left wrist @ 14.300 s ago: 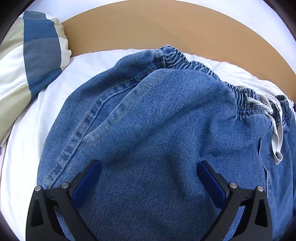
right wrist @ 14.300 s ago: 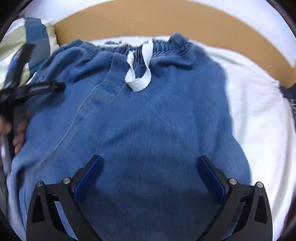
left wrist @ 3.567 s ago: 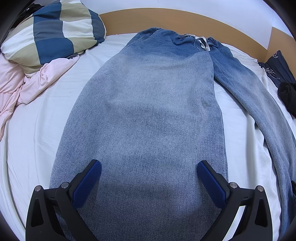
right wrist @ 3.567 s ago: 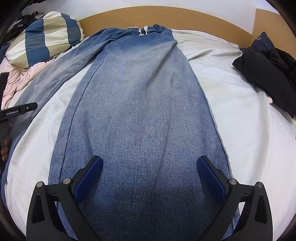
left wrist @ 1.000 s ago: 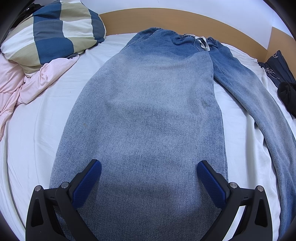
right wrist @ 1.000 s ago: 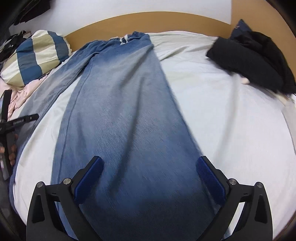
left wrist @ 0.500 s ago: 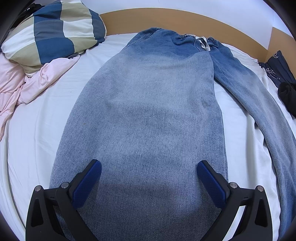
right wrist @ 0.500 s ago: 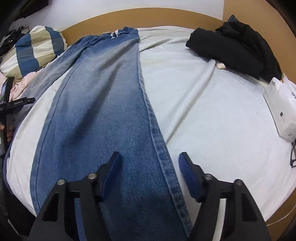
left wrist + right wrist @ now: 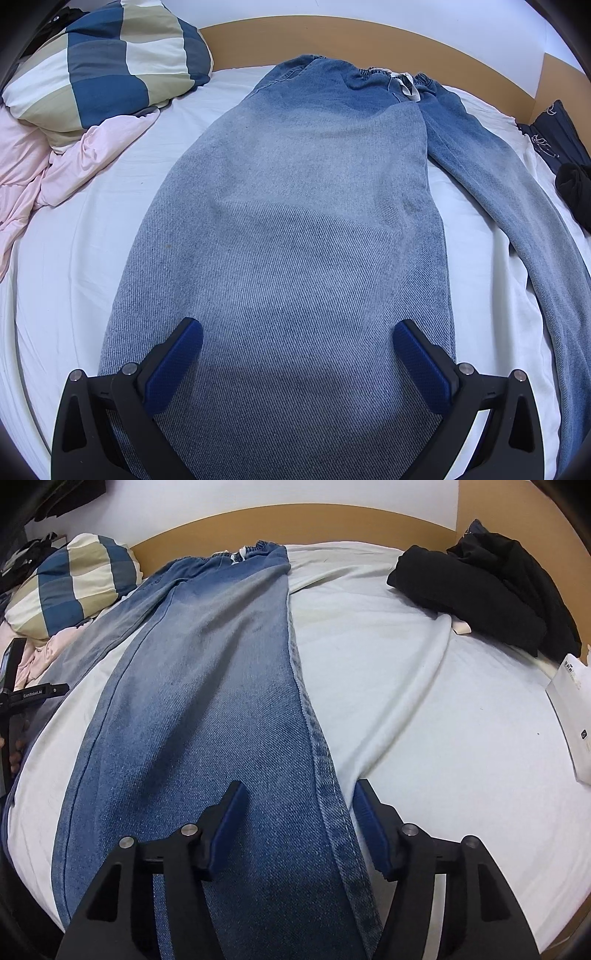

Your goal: Fold clothes

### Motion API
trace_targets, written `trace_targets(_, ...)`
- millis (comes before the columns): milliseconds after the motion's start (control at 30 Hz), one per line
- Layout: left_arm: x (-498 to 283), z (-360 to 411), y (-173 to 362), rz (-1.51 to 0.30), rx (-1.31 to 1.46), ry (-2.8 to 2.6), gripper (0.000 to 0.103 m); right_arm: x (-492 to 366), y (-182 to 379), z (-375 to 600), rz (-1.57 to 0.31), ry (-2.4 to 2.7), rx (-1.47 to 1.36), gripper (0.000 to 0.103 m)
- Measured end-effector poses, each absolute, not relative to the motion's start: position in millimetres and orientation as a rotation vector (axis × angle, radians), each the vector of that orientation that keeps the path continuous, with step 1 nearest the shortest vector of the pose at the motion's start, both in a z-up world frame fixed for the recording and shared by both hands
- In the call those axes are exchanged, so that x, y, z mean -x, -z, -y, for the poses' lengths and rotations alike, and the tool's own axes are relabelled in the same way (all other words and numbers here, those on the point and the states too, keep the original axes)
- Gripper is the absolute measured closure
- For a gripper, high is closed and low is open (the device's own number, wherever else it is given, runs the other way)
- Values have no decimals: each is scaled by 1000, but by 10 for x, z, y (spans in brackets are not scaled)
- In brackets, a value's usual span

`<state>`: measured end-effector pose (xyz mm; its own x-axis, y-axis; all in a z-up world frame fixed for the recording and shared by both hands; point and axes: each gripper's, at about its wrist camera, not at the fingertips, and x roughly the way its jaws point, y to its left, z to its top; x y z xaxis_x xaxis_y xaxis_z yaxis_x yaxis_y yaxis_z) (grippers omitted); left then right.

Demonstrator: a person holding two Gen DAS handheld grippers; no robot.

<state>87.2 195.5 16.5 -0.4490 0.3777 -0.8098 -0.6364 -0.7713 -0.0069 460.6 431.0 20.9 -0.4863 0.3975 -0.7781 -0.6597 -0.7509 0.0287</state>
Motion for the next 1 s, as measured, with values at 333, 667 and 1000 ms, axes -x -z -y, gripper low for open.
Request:
trace_targets(333, -930, -1898, -181, -391, 1156, -2244, 0, -4571, -186, -4283, -418, -2233, 1060, 32)
trace_targets(667, -1311, -1485, -221, -290, 1146, -2267, 0, -4610, -181, -4290, -455, -2267, 1039, 25)
trace_targets(1000, -1316, -1429, -225, -227, 1149, -2252, 0, -4612, -177, -4217, -433, -2270, 1050, 15)
